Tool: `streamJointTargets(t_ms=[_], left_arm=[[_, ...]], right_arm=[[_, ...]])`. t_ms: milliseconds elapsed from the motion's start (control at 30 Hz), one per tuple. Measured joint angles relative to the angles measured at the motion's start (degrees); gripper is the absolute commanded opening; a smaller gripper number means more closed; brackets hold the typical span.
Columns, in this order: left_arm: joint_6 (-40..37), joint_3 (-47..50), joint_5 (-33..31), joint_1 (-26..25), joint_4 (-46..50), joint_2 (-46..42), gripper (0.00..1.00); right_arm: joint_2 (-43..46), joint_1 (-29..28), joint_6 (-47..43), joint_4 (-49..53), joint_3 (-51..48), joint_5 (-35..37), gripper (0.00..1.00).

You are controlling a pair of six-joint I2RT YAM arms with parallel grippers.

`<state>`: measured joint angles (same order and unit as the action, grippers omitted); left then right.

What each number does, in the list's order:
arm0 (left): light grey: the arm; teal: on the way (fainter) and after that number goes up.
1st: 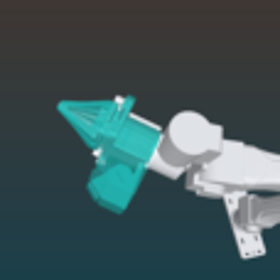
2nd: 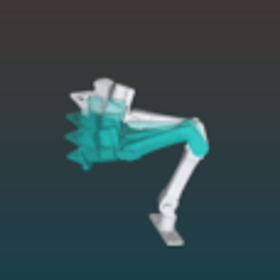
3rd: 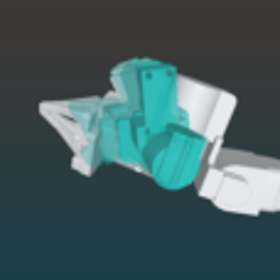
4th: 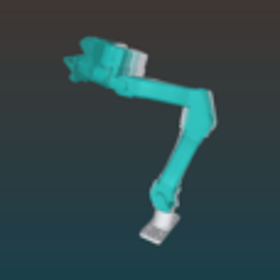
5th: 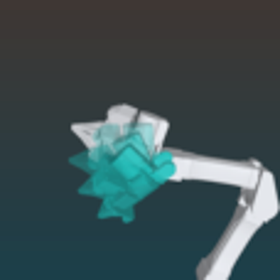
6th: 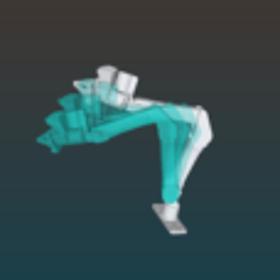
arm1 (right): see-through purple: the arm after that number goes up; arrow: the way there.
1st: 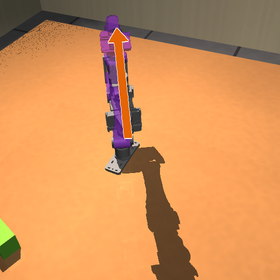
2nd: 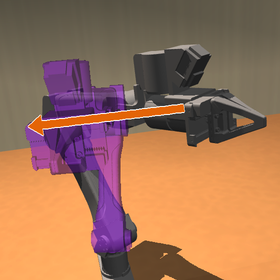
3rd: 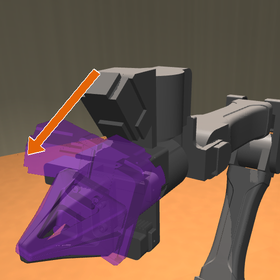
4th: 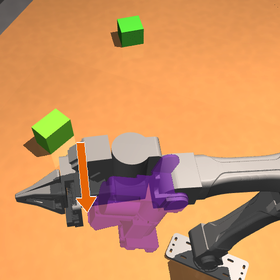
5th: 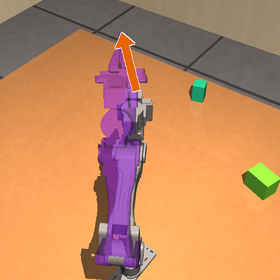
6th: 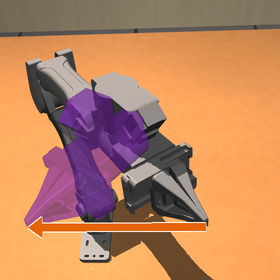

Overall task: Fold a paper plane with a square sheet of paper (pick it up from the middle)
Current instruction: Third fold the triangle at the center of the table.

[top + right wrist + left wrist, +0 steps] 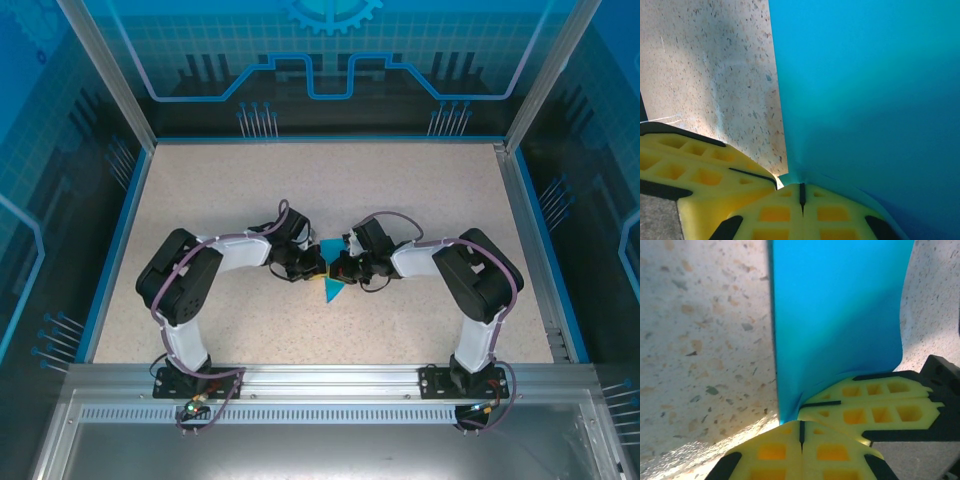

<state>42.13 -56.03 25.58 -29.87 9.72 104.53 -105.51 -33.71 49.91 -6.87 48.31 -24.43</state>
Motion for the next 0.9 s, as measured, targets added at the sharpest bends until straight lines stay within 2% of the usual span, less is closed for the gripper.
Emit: streamJointTargets(t_ms=[900], left_arm=[[-0.07, -2.45, -1.25, 0.0, 0.7, 3.45, 0.0]], right_arm=[[0.7, 0.39, 0.22, 0.42, -0.33, 0.28, 0.0]])
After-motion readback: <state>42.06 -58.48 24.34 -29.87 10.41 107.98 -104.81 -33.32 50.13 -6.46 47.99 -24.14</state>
